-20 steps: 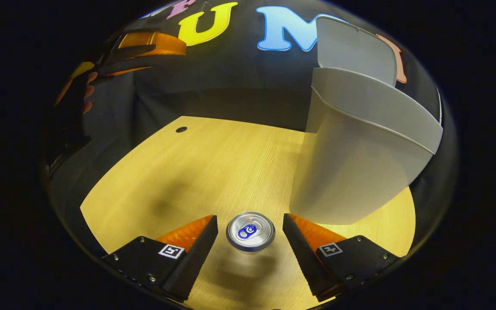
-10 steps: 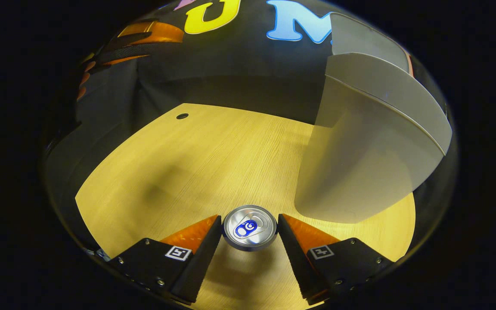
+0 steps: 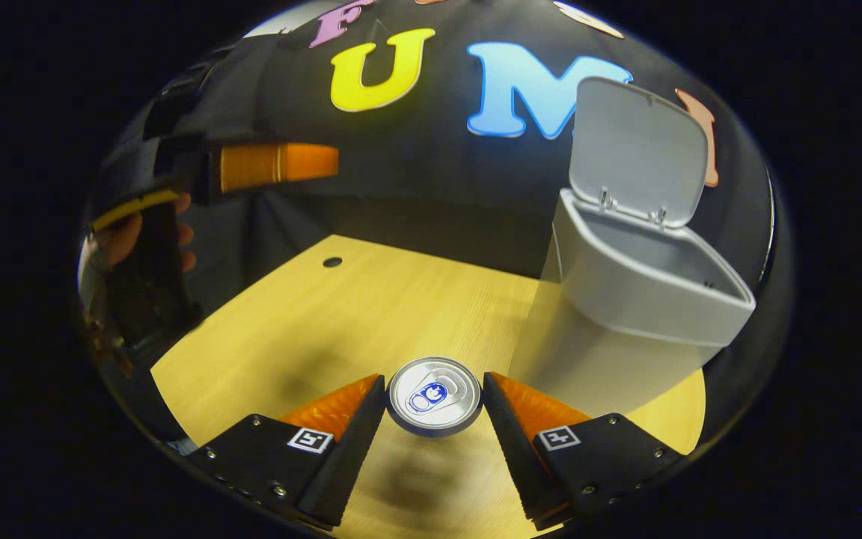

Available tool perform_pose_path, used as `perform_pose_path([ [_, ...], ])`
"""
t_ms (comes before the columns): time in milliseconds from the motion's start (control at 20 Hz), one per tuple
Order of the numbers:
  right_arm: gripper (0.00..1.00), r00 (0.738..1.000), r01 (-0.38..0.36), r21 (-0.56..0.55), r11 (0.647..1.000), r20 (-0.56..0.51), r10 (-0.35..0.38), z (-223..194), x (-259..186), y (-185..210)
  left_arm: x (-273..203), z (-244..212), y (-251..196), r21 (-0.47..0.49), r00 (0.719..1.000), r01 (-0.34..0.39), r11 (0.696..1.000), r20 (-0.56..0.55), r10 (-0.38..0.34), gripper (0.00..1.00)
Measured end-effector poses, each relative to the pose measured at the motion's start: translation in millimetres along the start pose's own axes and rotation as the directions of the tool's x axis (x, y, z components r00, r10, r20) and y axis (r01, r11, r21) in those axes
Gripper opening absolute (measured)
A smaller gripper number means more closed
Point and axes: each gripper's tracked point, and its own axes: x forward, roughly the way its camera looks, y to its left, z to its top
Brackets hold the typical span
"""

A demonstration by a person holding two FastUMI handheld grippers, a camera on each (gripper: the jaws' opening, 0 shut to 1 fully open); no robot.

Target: Press the lid of the desktop garbage bin to open it, pick up the crumpled paper on the desktop and throw it into the bin, then pick up the pop can on the desktop and drop it into the bin, and finally close the garbage bin lid.

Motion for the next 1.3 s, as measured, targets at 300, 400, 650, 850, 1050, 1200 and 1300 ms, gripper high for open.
perform_pose_path([
  [300, 0.84, 0.975, 0.010, 0.018, 1.000, 0.224, -0.013, 95.7, -49.6, -16.5, -6.0, 6.7, 3.0, -0.022, 1.000, -0.001, 1.000, 0.001, 0.001, 0.83],
  [400, 0.84, 0.957, 0.029, 0.030, 0.999, 0.286, -0.037, 116.5, -68.5, -32.4, -8.2, 10.2, 2.9, -0.016, 1.000, 0.001, 1.000, 0.004, -0.001, 0.83],
  [650, 0.83, 0.902, 0.112, 0.061, 0.992, 0.414, -0.127, 167.5, -99.5, -72.6, -9.5, 19.0, -3.7, -0.002, 1.000, 0.015, 1.000, 0.014, -0.015, 0.81],
  [850, 0.84, 0.864, 0.212, 0.091, 0.973, 0.447, -0.230, 183.3, -105.9, -120.8, -12.3, 23.9, -12.2, -0.009, 0.999, 0.025, 1.000, 0.021, -0.025, 0.81],
  [1050, 0.80, 0.866, 0.294, 0.111, 0.949, 0.389, -0.314, 161.6, -85.3, -169.2, -14.9, 28.6, -15.8, -0.002, 0.999, 0.028, 1.000, 0.027, -0.028, 0.81],
  [1200, 0.84, 0.882, 0.312, 0.131, 0.941, 0.327, -0.338, 139.0, -62.2, -190.9, -16.9, 30.4, -16.9, 0.000, 0.999, 0.030, 1.000, 0.028, -0.030, 0.83],
  [1300, 0.84, 0.895, 0.315, 0.140, 0.939, 0.286, -0.343, 124.5, -48.6, -199.7, -17.5, 29.8, -18.1, -0.007, 0.999, 0.033, 0.999, 0.025, -0.032, 0.83],
])
